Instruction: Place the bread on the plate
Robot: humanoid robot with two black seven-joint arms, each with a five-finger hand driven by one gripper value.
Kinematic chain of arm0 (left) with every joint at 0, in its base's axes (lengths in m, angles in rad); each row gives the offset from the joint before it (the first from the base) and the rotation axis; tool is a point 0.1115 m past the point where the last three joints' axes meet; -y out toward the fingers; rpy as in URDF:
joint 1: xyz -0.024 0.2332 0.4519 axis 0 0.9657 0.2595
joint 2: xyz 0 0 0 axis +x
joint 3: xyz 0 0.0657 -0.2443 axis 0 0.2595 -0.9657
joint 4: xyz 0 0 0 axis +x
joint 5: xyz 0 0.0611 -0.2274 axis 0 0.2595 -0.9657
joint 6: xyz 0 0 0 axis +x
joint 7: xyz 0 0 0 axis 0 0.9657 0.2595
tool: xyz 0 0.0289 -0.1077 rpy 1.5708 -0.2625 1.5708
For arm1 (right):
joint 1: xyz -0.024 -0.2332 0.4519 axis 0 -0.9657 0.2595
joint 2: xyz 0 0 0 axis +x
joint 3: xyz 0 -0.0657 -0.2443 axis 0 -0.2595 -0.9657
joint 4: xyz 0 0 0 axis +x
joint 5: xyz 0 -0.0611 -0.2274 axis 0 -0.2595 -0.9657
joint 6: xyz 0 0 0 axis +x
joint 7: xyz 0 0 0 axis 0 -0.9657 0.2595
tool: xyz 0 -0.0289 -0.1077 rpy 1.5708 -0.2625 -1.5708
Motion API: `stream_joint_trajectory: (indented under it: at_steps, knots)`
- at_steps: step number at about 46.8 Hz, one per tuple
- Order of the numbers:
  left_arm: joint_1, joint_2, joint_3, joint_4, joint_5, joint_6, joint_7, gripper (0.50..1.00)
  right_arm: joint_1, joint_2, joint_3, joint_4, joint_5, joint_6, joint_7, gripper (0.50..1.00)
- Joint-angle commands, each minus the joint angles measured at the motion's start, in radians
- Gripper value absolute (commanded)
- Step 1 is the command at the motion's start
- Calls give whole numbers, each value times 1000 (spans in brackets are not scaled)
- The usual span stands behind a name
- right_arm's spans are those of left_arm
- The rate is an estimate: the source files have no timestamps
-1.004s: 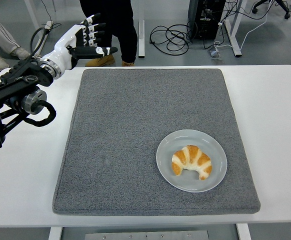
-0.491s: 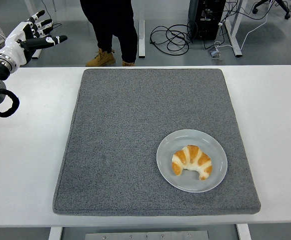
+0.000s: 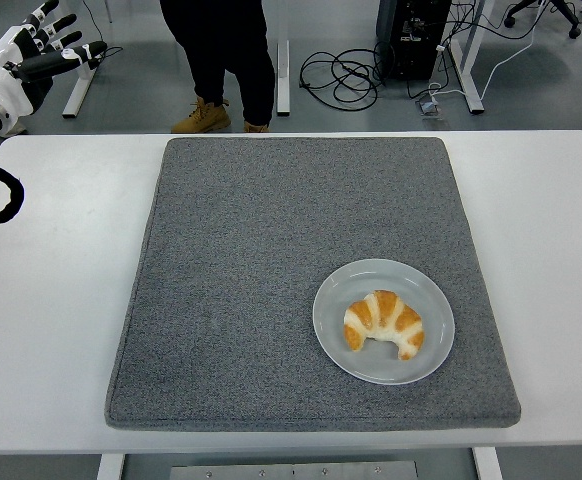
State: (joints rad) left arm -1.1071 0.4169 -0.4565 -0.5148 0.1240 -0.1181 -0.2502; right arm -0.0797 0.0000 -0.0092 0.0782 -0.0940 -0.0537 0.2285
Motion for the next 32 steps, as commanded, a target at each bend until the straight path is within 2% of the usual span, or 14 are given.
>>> stream_joint_trajectory:
  at_steps: [1,9,26,32]
  knots:
    - [4,-6,6,-1,2,0,-3,964,0,0,0,0,0,0,0,1000]
    - [16,-36,6,-1,3,0,-6,966,0,0,0,0,0,0,0,1000]
    - [21,-260,10,-1,8,0,-8,969,3,0,0,0,0,0,0,1000]
    - [30,-297,12,-1,13,0,-6,971,3,0,0,0,0,0,0,1000]
